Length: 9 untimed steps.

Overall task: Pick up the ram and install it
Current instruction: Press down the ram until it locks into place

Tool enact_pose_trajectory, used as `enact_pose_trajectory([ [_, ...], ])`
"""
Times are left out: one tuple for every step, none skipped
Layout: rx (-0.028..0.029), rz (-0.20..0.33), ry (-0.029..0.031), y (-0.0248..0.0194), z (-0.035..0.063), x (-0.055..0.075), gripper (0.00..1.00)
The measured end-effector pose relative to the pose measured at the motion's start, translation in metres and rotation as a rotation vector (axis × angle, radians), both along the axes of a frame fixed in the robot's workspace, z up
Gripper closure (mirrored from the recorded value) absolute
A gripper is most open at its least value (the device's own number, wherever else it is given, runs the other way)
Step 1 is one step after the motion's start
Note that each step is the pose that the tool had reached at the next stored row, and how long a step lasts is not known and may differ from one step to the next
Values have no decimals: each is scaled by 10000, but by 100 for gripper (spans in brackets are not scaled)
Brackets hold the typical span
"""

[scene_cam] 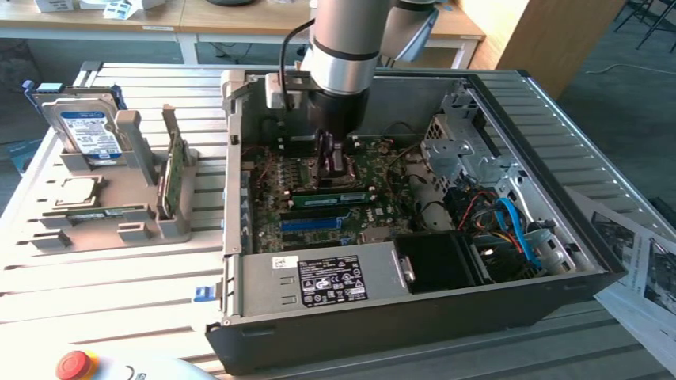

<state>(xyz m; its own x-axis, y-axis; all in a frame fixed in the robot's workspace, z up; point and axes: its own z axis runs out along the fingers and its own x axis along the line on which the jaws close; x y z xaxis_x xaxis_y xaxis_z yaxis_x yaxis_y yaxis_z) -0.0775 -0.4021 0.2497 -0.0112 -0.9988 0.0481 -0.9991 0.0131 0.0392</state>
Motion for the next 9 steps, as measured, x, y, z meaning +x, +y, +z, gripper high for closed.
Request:
enact_pose_trajectory([
  [-1,0,0,0,23,0,89],
  [-2,0,0,0,46,1,89],
  [-3,0,0,0,70,2,89],
  [-5,0,0,0,94,2,89],
  [-5,0,0,0,119,3,89],
  [-6,0,0,0,145,3,89],
  [-7,0,0,0,168,3,89],
  [-8,0,1,0,190,4,89],
  [-11,0,1,0,211,5,89],
])
